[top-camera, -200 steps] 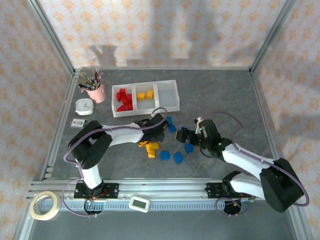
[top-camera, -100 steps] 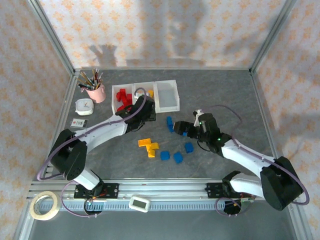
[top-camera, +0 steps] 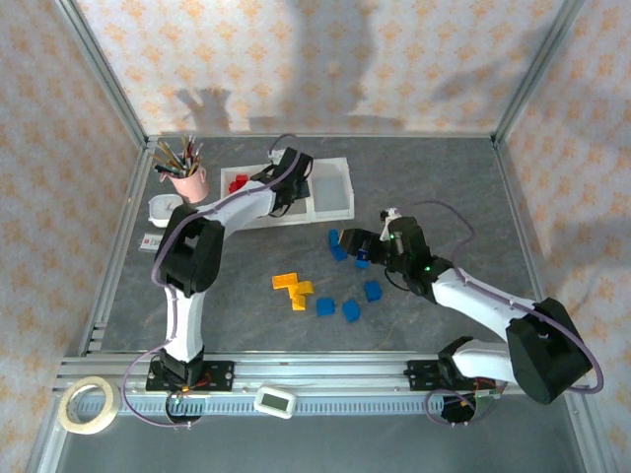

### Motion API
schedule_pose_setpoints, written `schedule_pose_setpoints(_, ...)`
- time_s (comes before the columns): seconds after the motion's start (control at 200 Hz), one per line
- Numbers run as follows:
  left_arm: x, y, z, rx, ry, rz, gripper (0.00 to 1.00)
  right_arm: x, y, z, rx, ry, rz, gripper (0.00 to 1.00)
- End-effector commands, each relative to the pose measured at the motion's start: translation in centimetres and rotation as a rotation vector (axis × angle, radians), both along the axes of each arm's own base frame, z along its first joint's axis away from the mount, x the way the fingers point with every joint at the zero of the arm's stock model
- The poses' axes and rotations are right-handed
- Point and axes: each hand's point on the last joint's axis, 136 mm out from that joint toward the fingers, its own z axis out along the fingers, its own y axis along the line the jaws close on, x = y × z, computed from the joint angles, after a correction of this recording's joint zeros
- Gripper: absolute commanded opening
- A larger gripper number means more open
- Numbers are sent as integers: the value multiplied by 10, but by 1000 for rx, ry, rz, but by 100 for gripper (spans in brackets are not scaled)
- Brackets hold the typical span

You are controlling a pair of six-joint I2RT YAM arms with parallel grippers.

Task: Sort the legos into containers by color
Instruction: Place the lego in the container, then rotate the lego at the center of the table.

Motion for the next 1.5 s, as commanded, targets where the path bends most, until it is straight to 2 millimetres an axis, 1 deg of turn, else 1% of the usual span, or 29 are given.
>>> schedule_pose_setpoints(0.0, 2, 9, 10, 56, 20, 13, 44, 14, 0, 22, 18, -62, -30, 100)
schedule_pose_setpoints(0.035, 1, 9, 12, 56, 22, 11, 47, 14, 0, 23, 16, -66, -28, 100)
schedule_pose_setpoints(0.135, -2, 4, 26, 20, 2, -14, 51, 14, 1, 23, 8, -66, -21, 100)
schedule_pose_setpoints(0.23, -9, 2, 45, -20, -33, -34, 51, 15, 3, 23, -1, -67, -8, 100)
schedule_pose_setpoints(0.3, -17, -1, 58, -46, -53, -54, 52, 15, 4, 22, -14, -65, 5, 100)
schedule_pose_setpoints(0.325, -21, -3, 61, -52, -56, -65, 52, 15, 4, 22, -19, -62, 11, 100)
schedule_pose_setpoints(0.34, -24, -4, 58, -52, -50, -74, 52, 14, 5, 22, -21, -61, 15, 100)
schedule_pose_setpoints(0.35, -26, -4, 69, -61, -69, -79, 52, 14, 5, 23, -22, -62, 17, 100)
schedule_pose_setpoints(0.38, -32, -6, 76, -66, -81, -96, 52, 13, 7, 23, -24, -62, 31, 100)
schedule_pose_setpoints(0.445, -47, -8, 84, -59, -88, -124, 53, 11, 9, 24, -35, -64, 55, 100)
schedule_pose_setpoints(0.536, -71, -3, 87, -37, -86, -149, 53, 7, 10, 21, -75, -54, 81, 100)
schedule_pose_setpoints(0.631, -100, 3, 82, -16, -70, -167, 54, 2, 12, 14, -125, -35, 114, 100)
schedule_pose_setpoints(0.711, -127, 8, 73, 4, -50, -183, 55, -4, 14, 11, -150, -31, 132, 100)
schedule_pose_setpoints(0.841, -168, 14, 51, 20, 2, -193, 58, -17, 24, 8, -180, -26, 180, 100)
schedule_pose_setpoints(0.896, -185, 18, 39, 21, 32, -189, 59, -24, 31, 5, -202, -23, 204, 100)
schedule_pose_setpoints(0.986, -208, 22, 24, 12, 64, -178, 62, -34, 38, -1, -227, -11, 234, 100)
schedule_pose_setpoints(1.071, -228, 26, 10, -4, 94, -163, 64, -41, 41, -6, -224, 1, 242, 100)
schedule_pose_setpoints(1.151, -244, 30, -2, 7, 124, -167, 68, -48, 46, -9, -201, 11, 252, 100)
schedule_pose_setpoints(1.226, -256, 35, -10, 28, 151, -150, 70, -52, 48, -12, -190, 21, 252, 100)
schedule_pose_setpoints(1.276, -262, 36, -16, 39, 164, -153, 71, -53, 48, -12, -184, 22, 248, 100)
schedule_pose_setpoints(1.371, -272, 33, -27, 58, 183, -173, 73, -52, 48, -12, -169, 23, 237, 100)
schedule_pose_setpoints(1.492, -280, 37, -39, 140, 206, -178, 76, -51, 49, -10, -165, 19, 236, 100)
